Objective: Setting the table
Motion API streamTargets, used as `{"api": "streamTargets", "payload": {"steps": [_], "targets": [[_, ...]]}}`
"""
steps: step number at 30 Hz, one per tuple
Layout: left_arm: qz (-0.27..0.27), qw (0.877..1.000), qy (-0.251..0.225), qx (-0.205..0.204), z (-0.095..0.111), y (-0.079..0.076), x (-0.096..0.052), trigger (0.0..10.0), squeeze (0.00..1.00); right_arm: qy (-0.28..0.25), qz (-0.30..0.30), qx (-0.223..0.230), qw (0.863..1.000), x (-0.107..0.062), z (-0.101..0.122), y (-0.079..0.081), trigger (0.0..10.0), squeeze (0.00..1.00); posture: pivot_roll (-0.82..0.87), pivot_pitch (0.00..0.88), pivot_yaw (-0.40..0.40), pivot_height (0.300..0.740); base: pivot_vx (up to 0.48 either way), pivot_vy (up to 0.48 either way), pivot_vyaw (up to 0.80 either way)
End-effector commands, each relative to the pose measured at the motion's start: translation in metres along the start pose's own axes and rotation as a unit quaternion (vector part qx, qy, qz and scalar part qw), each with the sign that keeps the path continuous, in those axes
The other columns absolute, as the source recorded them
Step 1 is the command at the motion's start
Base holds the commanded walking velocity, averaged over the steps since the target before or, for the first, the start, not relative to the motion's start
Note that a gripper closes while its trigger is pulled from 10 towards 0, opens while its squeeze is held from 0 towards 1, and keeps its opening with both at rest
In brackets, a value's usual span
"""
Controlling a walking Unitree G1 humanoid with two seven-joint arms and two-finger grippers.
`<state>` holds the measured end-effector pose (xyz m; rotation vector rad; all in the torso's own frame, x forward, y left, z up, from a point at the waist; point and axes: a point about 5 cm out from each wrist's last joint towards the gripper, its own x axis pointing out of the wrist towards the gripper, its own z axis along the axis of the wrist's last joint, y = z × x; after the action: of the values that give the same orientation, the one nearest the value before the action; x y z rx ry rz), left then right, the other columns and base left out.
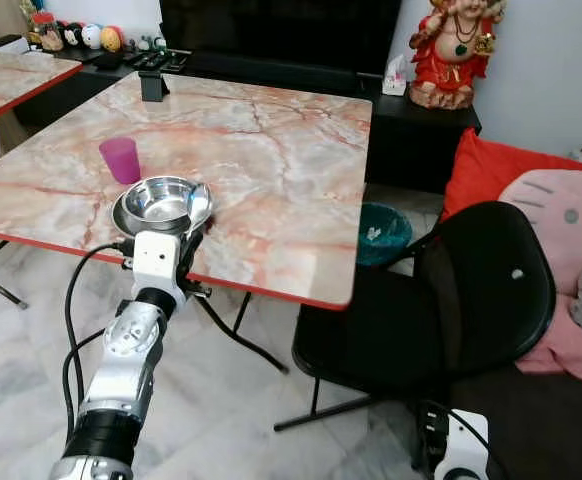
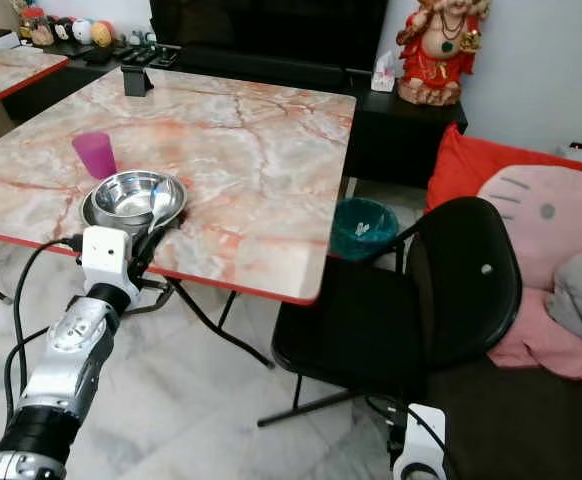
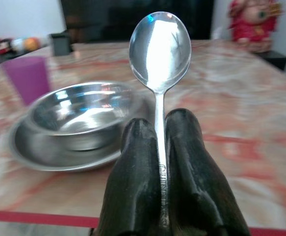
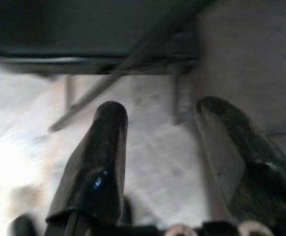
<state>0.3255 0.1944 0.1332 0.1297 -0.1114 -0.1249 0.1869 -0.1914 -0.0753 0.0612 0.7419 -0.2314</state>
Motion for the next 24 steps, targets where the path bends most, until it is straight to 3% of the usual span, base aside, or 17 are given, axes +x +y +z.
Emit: {"api": "streamTargets", "payload": {"steps": [1, 9, 24], "targets": [[-0.018, 1.000, -0.011, -0.008, 0.005, -0.007, 0.003, 10.0, 0.00, 0.002, -0.011, -0.002, 1.000, 0.000, -0.001, -0.009, 10.0, 0.00, 0.03, 0.000, -0.044, 0.740, 0.274, 0.000, 0.00], [-0.054, 0.998, -0.004, -0.018, 0.005, -0.014, 0.005, 10.0, 0.00, 0.010, -0.008, -0.002, 1.000, -0.001, -0.003, -0.008, 10.0, 0.00, 0.03, 0.000, -0.043, 0.740, 0.272, 0.000, 0.00], [-0.067, 0.998, 0.005, -0.017, 0.003, -0.017, 0.005, 10.0, 0.00, 0.018, 0.001, -0.004, 1.000, -0.001, -0.005, -0.003, 10.0, 0.00, 0.03, 0.000, -0.044, 0.740, 0.000, 0.000, 0.00]]}}
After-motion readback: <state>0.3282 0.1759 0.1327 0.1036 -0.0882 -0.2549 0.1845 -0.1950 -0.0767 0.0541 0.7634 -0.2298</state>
